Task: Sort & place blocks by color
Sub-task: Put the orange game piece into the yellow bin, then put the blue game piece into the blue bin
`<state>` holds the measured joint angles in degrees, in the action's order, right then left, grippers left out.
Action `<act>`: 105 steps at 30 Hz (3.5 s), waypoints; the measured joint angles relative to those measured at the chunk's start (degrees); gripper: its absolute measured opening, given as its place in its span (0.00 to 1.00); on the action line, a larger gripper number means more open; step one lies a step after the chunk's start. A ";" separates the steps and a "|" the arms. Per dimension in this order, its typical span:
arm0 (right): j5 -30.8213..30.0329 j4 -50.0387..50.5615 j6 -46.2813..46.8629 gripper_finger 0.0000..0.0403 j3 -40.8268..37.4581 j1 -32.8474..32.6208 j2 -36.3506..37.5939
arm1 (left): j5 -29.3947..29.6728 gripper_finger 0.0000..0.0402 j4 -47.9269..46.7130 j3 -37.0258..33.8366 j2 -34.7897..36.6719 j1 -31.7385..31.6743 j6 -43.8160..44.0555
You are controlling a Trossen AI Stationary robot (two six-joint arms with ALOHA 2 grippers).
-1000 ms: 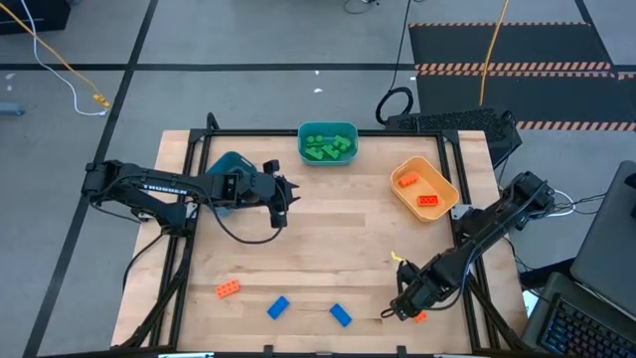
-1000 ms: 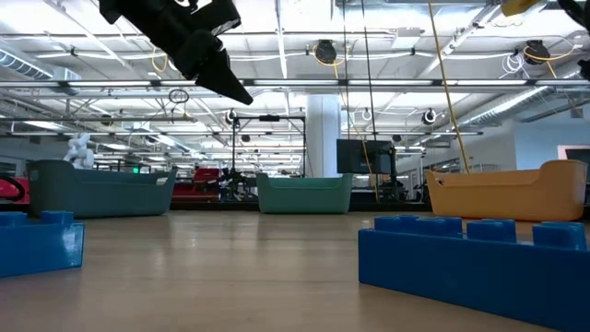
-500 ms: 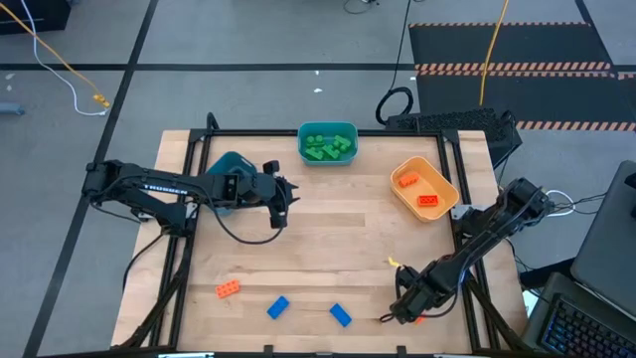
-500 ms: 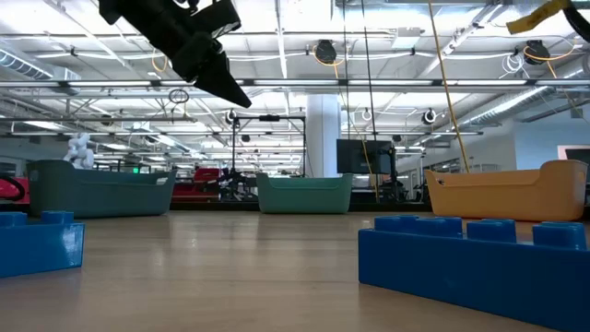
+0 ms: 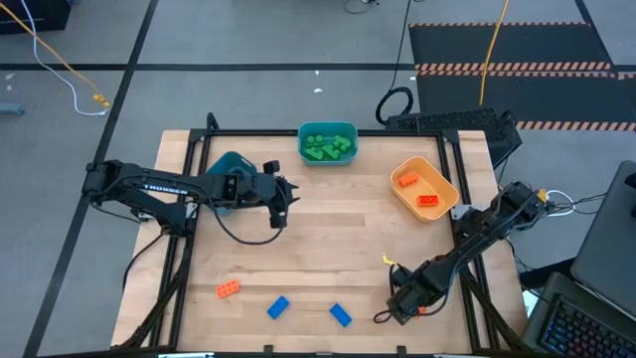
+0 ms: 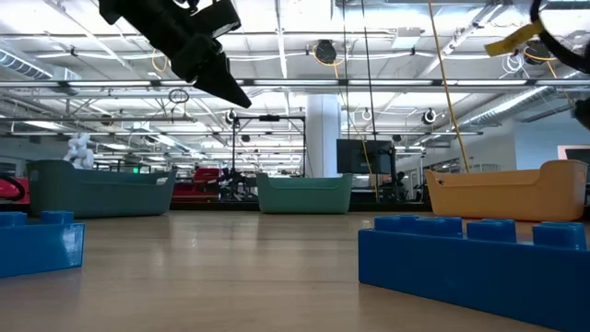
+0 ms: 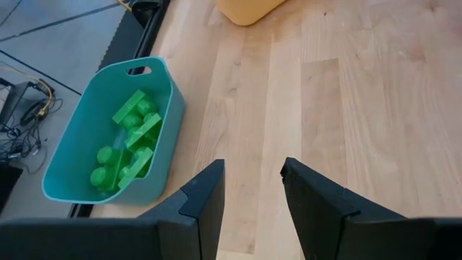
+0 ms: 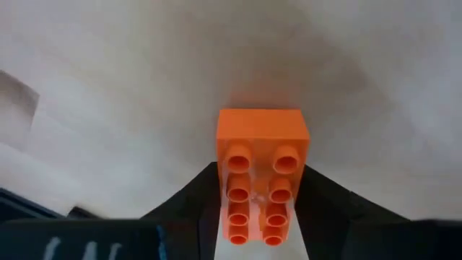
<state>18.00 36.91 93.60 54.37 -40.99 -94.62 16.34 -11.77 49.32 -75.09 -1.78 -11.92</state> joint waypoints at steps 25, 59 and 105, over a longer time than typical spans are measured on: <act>-35.72 39.48 -27.32 0.33 0.00 32.47 28.55 | 0.04 0.36 1.39 0.00 -0.02 -0.13 -0.37; -45.51 39.23 -46.33 0.62 -0.02 53.37 28.38 | 0.04 0.36 2.23 0.00 -0.04 -0.13 -0.85; -40.21 -44.38 -82.94 0.54 -17.99 41.85 33.04 | -16.08 0.36 4.07 17.06 -12.72 22.07 6.25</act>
<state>-22.20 -7.47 10.66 36.38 0.86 -61.58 0.25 -7.70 66.38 -87.81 20.29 -5.67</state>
